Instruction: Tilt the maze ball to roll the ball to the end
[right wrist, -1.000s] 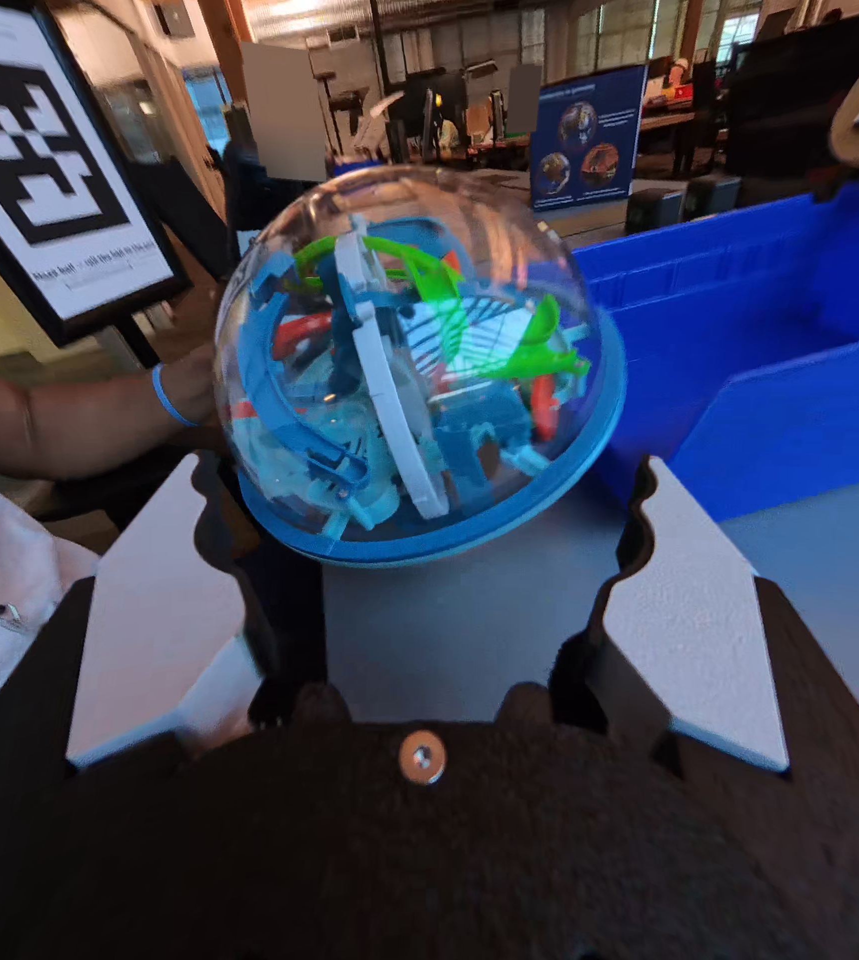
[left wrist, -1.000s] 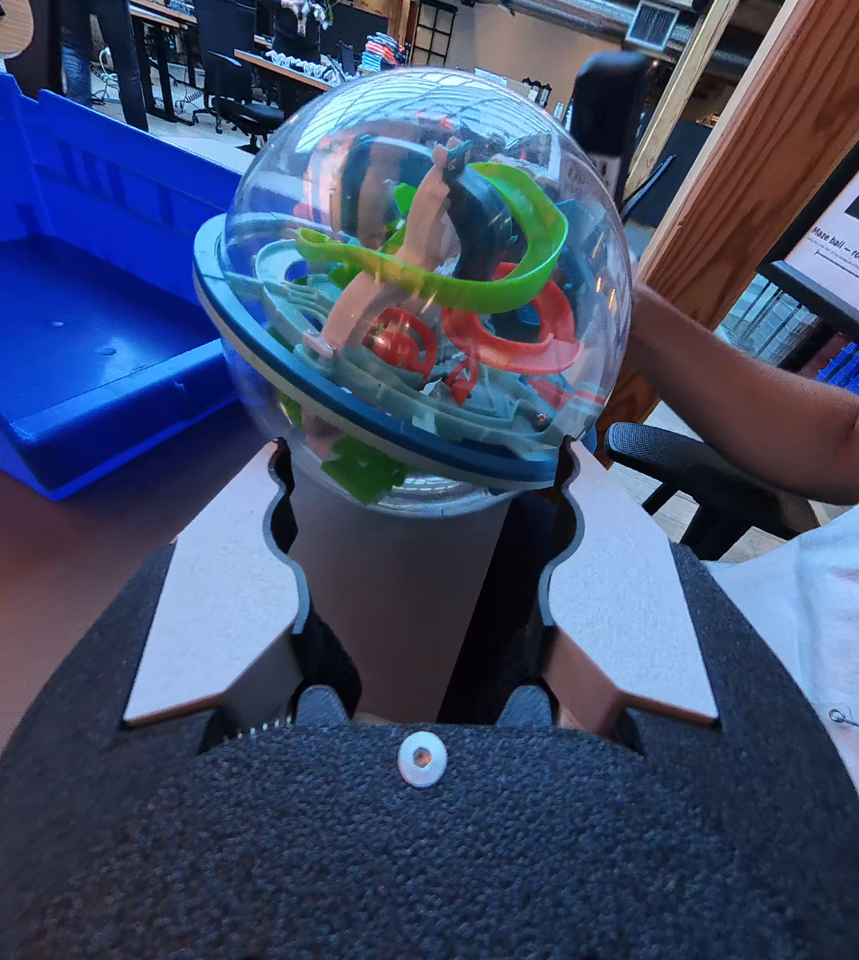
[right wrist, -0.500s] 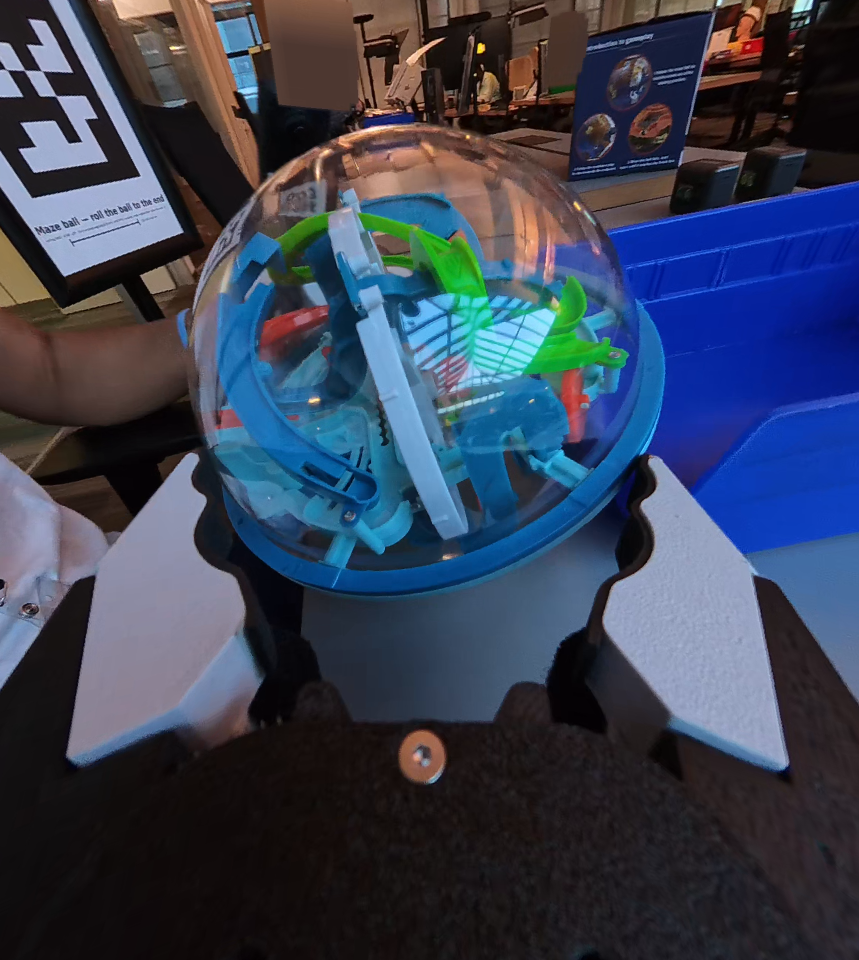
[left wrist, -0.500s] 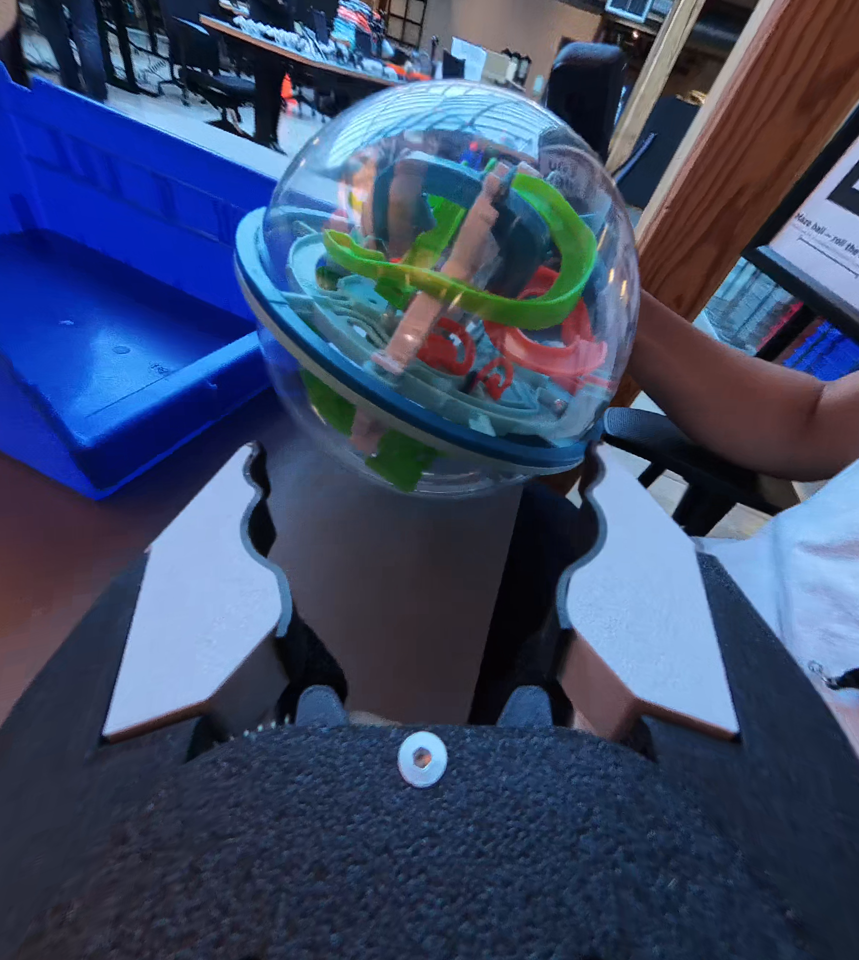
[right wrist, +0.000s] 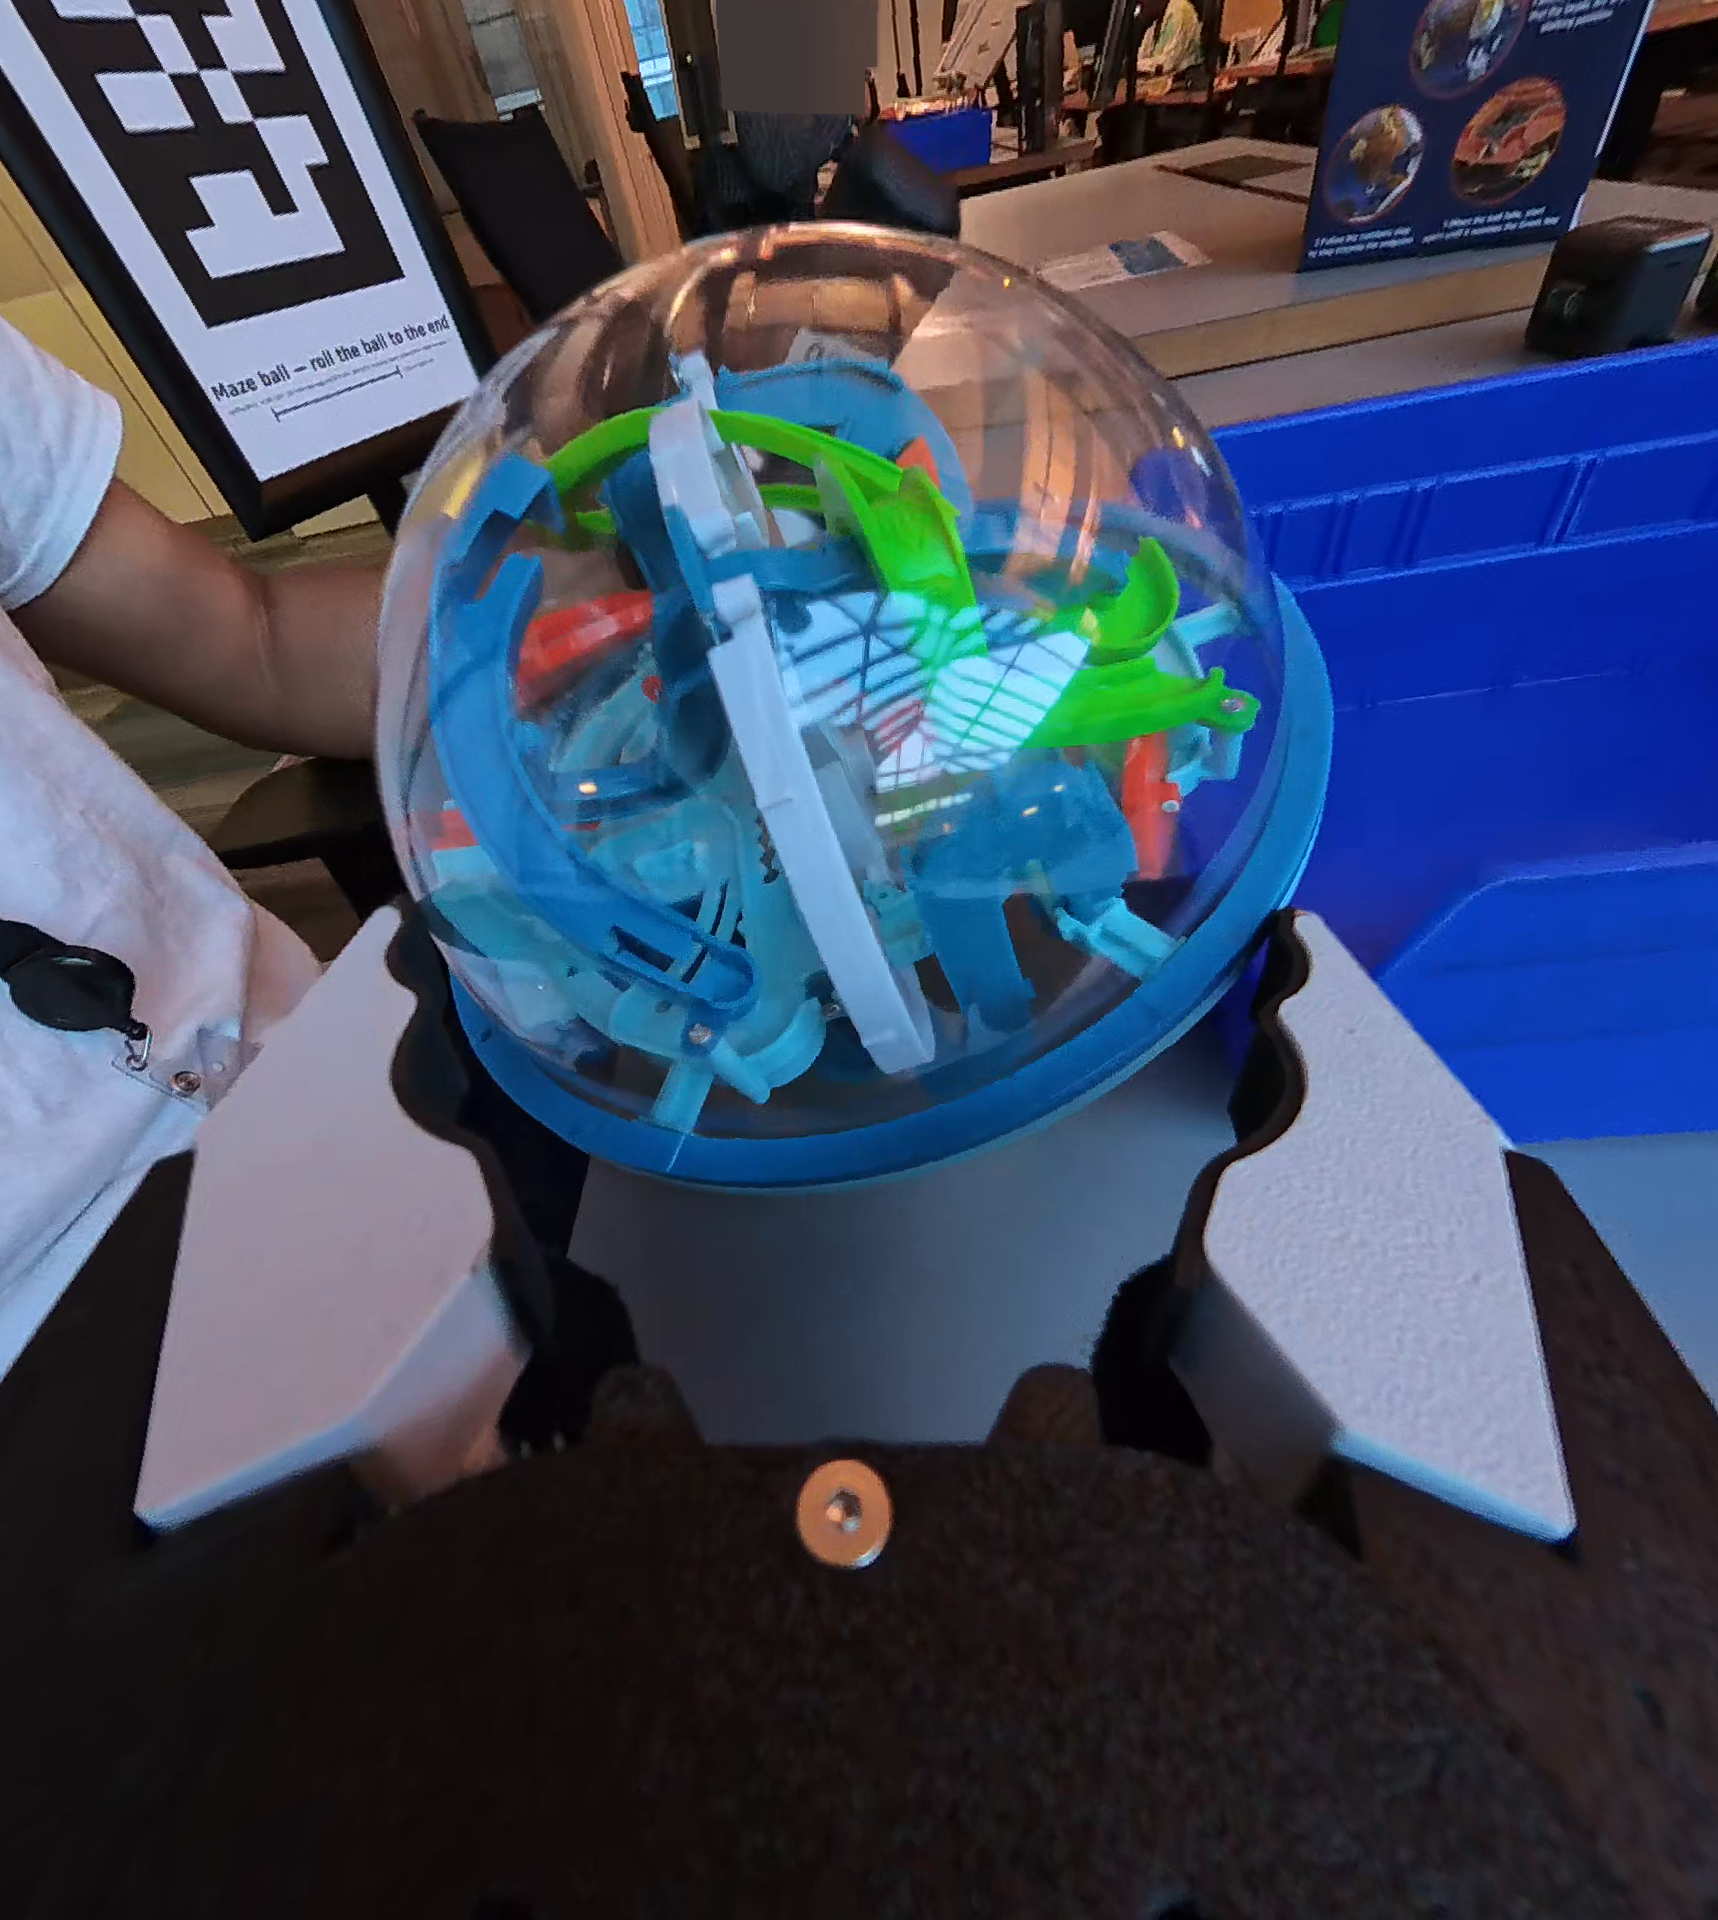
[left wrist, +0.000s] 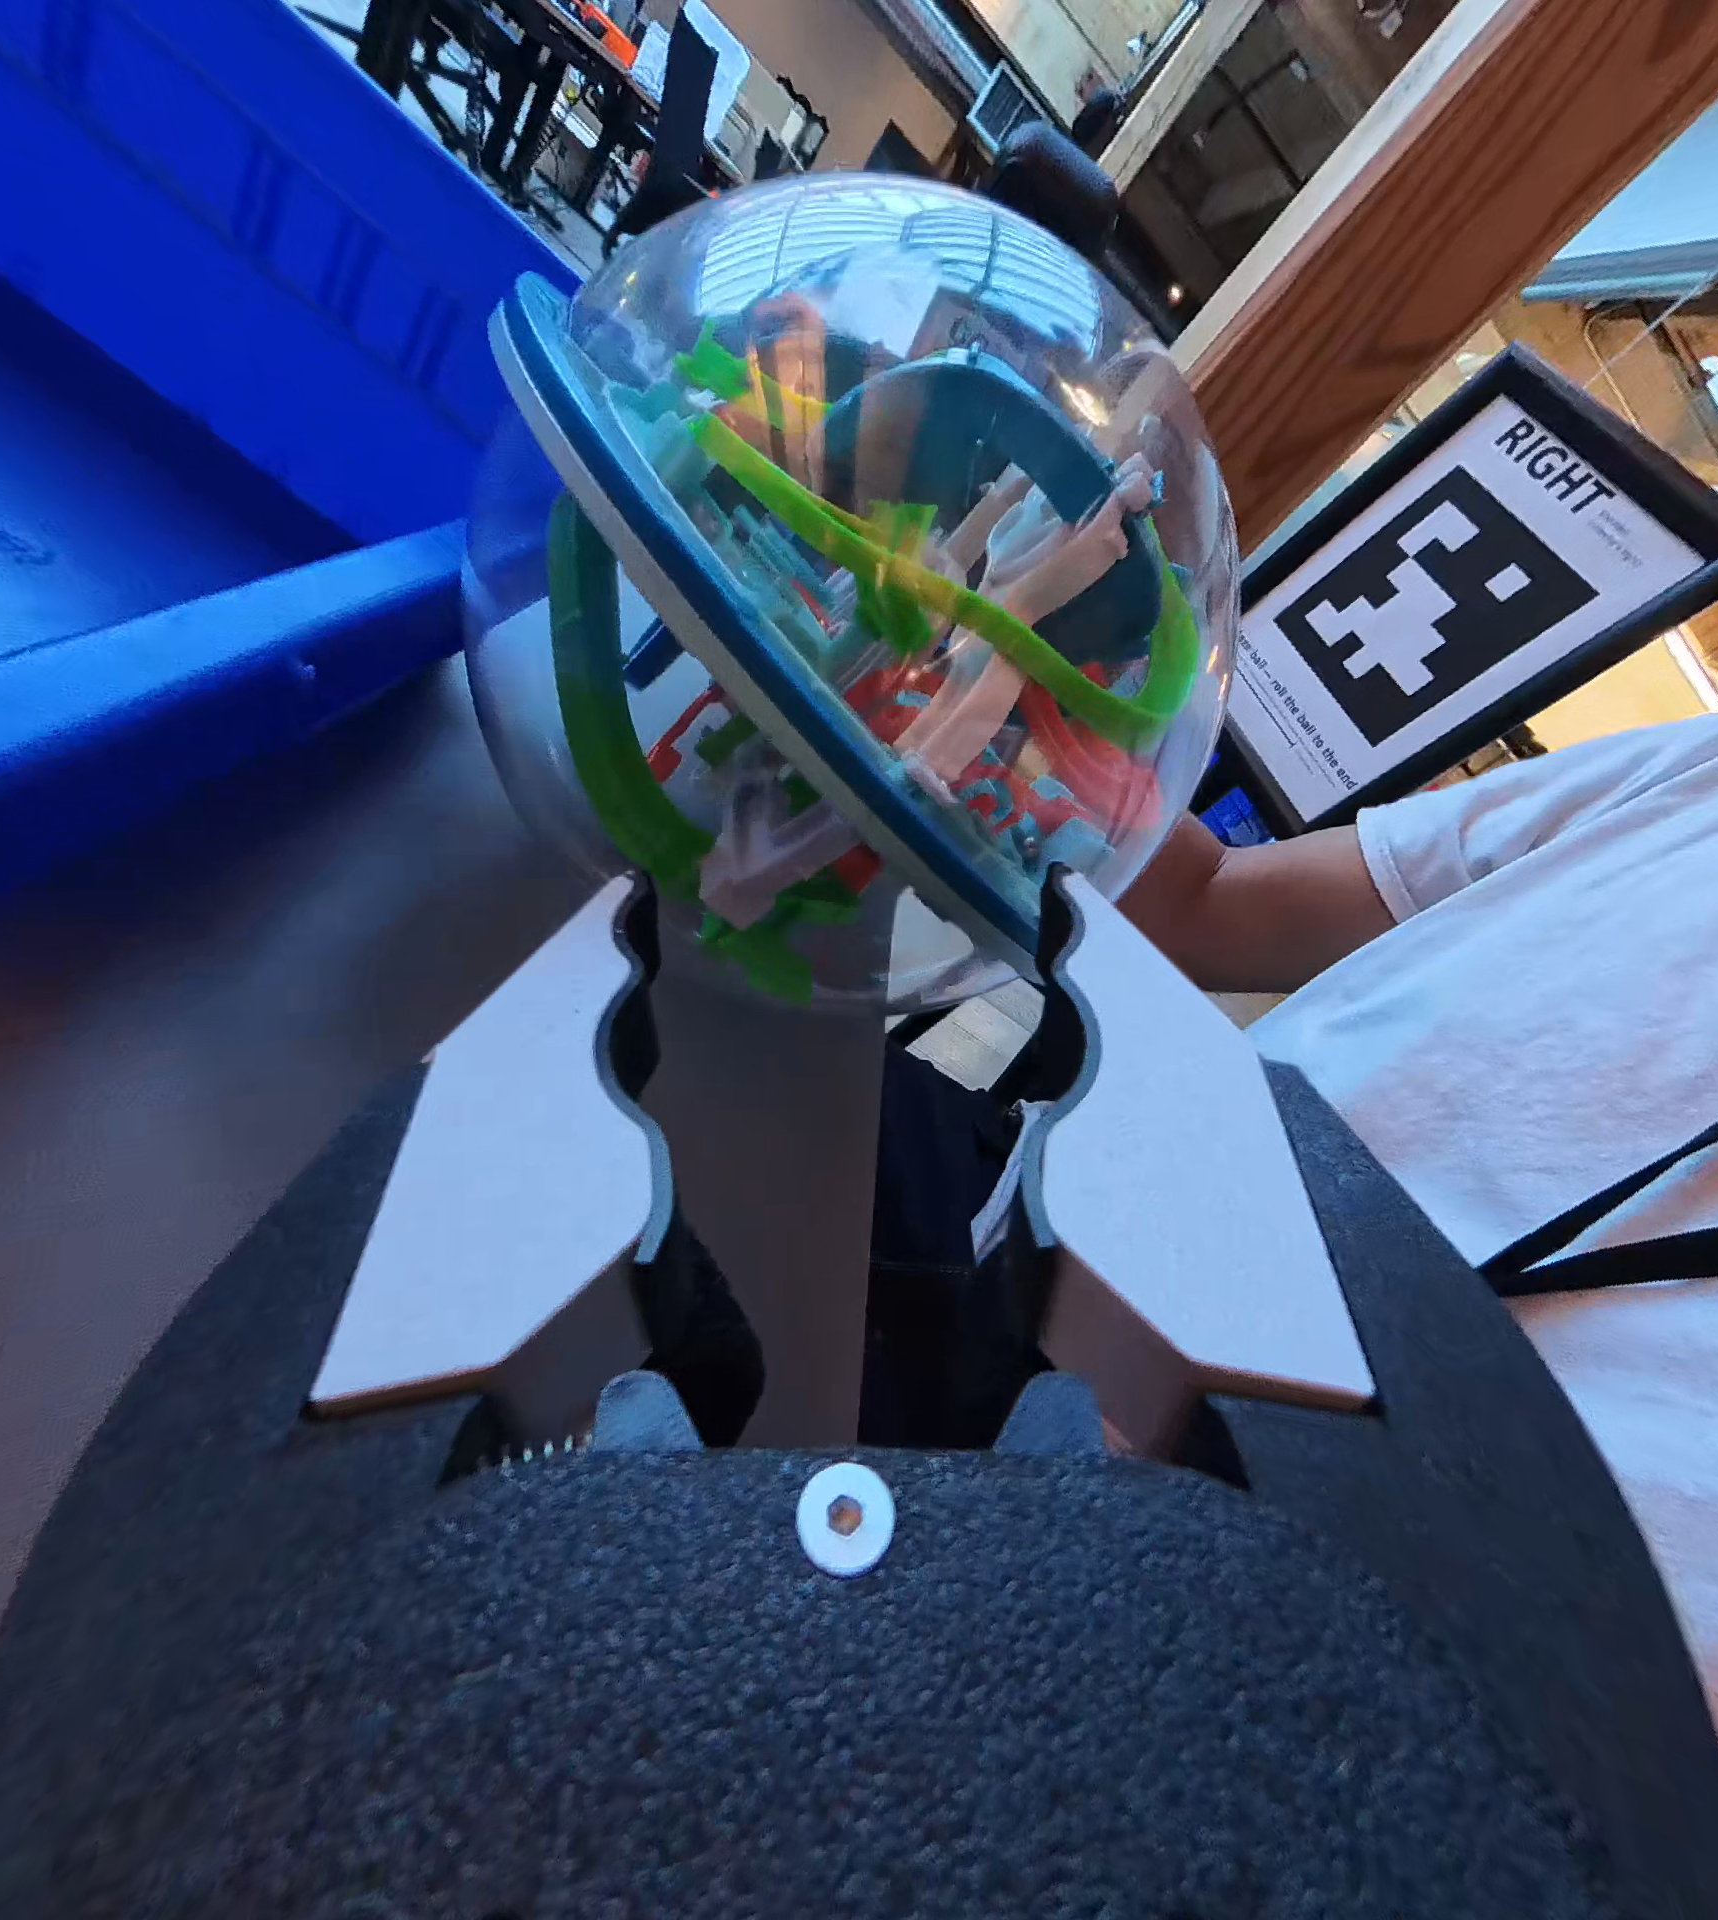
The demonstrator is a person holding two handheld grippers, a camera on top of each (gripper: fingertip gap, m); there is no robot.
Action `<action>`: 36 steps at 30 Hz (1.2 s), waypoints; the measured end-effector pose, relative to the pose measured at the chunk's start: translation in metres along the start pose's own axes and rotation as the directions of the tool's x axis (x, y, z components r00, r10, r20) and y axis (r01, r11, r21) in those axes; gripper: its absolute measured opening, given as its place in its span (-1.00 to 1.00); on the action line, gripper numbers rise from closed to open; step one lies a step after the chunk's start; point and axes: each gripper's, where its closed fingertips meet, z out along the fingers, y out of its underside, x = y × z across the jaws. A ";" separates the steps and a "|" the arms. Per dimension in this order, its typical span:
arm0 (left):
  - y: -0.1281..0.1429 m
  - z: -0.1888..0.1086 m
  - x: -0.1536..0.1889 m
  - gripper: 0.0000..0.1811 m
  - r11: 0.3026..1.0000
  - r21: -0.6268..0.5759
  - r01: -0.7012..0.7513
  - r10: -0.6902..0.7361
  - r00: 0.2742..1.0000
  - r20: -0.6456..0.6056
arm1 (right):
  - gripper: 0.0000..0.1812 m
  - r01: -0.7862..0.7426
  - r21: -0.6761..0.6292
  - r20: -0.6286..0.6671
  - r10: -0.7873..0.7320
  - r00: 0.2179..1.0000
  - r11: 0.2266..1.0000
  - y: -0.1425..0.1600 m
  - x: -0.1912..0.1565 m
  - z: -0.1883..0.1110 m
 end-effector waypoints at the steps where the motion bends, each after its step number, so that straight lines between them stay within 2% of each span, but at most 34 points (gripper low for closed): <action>1: 0.000 -0.001 0.000 -0.26 1.000 0.006 0.002 -0.003 1.000 0.005 | 0.64 -0.004 0.014 -0.004 0.004 1.000 1.000 -0.002 0.000 0.000; 8: -0.005 -0.007 0.002 -0.55 0.996 0.082 0.035 -0.037 0.999 0.023 | 0.66 -0.057 0.070 -0.052 0.061 0.997 0.996 -0.008 0.001 -0.004; 11: -0.010 -0.007 0.007 -0.84 0.992 0.118 0.053 -0.052 0.999 -0.006 | 0.61 -0.084 0.128 -0.058 0.092 0.994 0.988 -0.014 -0.002 -0.008; 20: -0.011 -0.009 0.005 -0.86 0.975 0.189 0.116 -0.123 0.992 0.025 | 0.59 -0.098 0.145 -0.081 0.110 0.991 0.985 -0.015 -0.002 -0.007; 26: -0.009 -0.013 0.007 -0.87 0.957 0.248 0.148 -0.166 0.985 0.052 | 0.48 -0.024 0.171 -0.142 0.049 0.989 0.985 -0.022 0.000 -0.014; 31: -0.012 -0.010 0.007 -0.89 0.946 0.284 0.156 -0.185 0.980 0.077 | 0.60 0.054 0.113 -0.254 -0.024 0.967 0.992 -0.019 -0.013 -0.023; 34: -0.008 -0.009 0.005 -0.91 0.950 0.273 0.152 -0.187 0.976 0.109 | 0.67 -0.040 0.075 -0.365 0.065 0.929 0.996 0.005 -0.015 -0.035; 36: -0.007 -0.006 0.005 -0.91 0.951 0.272 0.150 -0.187 0.976 0.115 | 0.71 -0.135 0.100 -0.333 0.161 0.929 0.986 0.018 -0.024 -0.020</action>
